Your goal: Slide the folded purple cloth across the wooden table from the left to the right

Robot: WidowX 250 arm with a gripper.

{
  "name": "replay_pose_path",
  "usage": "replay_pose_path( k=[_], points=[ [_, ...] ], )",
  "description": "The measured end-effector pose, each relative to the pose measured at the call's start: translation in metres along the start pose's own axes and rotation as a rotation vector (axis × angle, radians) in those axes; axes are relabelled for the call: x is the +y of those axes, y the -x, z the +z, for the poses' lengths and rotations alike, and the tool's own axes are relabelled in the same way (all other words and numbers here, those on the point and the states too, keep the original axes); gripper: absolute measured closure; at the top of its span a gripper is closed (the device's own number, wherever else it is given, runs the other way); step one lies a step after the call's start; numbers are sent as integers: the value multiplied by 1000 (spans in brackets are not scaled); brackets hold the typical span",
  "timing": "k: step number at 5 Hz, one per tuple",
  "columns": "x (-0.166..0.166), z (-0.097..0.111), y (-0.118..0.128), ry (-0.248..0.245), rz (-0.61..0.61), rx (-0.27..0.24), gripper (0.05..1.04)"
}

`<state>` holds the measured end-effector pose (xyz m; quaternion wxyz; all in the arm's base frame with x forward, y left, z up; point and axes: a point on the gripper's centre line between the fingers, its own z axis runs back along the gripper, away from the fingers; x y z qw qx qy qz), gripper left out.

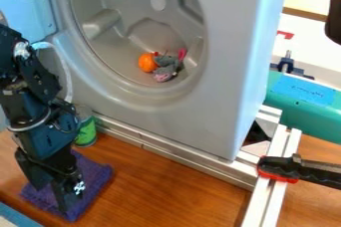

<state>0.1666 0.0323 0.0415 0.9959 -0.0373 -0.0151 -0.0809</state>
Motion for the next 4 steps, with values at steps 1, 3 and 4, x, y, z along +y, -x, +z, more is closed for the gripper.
replay_pose_path(
  k=[1, 3, 4],
  points=[
    [0, -2, 1, 3, 1, 7, 83],
    [48, -15, -12, -66, 116, -70, 83],
    [74, -36, -9, -138, 196, -12, 83]
  ],
)
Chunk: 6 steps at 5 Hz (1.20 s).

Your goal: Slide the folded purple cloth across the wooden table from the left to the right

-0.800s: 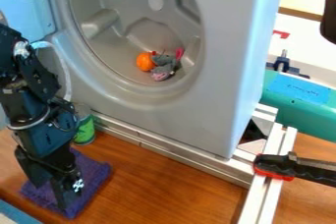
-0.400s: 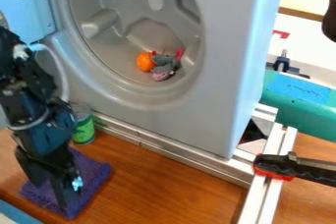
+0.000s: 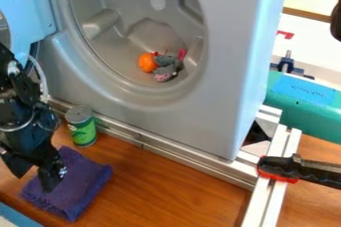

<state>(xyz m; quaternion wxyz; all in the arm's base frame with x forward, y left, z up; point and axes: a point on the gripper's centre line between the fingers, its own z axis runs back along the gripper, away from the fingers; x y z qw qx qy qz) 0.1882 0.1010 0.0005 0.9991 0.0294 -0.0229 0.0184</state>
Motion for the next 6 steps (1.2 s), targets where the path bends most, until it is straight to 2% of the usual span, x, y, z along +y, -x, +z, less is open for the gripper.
replay_pose_path(
  k=[1, 2, 3, 4, 5, 6],
  points=[
    [21, -24, -6, -91, 48, 66, 83],
    [42, -27, -13, -163, 91, 20, 83],
    [46, -34, -22, -162, 106, 0, 83],
    [35, -45, -32, -99, 48, -59, 83],
    [26, -60, -39, -28, 17, -72, 83],
    [25, -73, -44, -57, 27, -42, 81]
  ],
)
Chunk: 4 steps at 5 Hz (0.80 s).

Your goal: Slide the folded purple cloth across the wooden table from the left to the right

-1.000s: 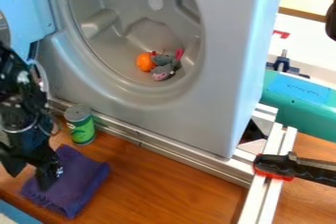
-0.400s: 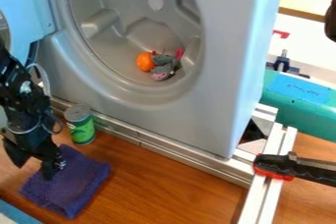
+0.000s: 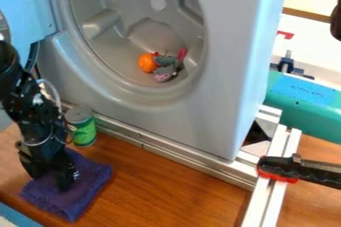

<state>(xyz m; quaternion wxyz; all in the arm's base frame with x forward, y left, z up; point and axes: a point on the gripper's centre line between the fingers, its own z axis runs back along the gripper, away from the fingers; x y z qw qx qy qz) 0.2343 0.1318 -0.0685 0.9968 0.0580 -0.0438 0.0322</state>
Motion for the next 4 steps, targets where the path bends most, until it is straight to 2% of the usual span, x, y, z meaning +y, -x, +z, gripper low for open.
replay_pose_path(
  k=[1, 2, 3, 4],
  points=[
    [-6, -3, -2, -15, -26, 13, 81],
    [-24, -5, -5, 39, 13, 13, 81],
    [-70, -2, -16, 127, 28, -32, 81],
    [-132, 9, -22, 254, -11, -21, 83]
  ],
)
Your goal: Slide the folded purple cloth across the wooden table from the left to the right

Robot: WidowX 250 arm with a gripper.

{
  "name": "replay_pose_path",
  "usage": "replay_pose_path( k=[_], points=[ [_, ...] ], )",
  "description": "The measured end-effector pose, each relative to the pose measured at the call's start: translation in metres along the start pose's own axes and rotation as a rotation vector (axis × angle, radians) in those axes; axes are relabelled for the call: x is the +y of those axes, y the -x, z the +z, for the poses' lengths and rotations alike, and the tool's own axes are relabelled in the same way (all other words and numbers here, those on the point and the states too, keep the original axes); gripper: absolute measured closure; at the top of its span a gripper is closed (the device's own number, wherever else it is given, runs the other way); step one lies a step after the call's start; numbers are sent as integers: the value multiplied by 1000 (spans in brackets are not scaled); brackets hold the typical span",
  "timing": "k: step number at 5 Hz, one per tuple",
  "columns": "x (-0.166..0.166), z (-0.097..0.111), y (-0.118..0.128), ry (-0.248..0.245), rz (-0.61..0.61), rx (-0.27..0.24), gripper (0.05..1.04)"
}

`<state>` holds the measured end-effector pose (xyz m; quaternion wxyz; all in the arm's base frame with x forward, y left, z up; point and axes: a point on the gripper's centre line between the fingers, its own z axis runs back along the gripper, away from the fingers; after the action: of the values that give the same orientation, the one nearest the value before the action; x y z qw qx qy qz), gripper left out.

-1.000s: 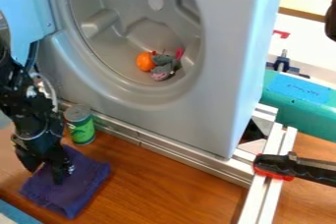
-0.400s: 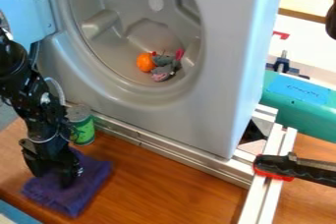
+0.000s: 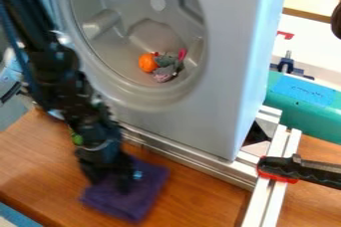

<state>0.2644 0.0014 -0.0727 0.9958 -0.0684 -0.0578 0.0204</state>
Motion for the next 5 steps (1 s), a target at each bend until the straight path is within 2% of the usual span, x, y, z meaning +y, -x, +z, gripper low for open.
replay_pose_path(
  k=[1, 2, 3, 4, 5],
  points=[
    [-37, -7, -15, 87, -31, 18, 82],
    [-54, -10, -21, 98, -29, 16, 83],
    [-56, -11, -17, 44, 0, 21, 83],
    [-52, 2, 19, 26, 9, 53, 83],
    [-53, 33, 12, 73, 10, -54, 83]
  ],
)
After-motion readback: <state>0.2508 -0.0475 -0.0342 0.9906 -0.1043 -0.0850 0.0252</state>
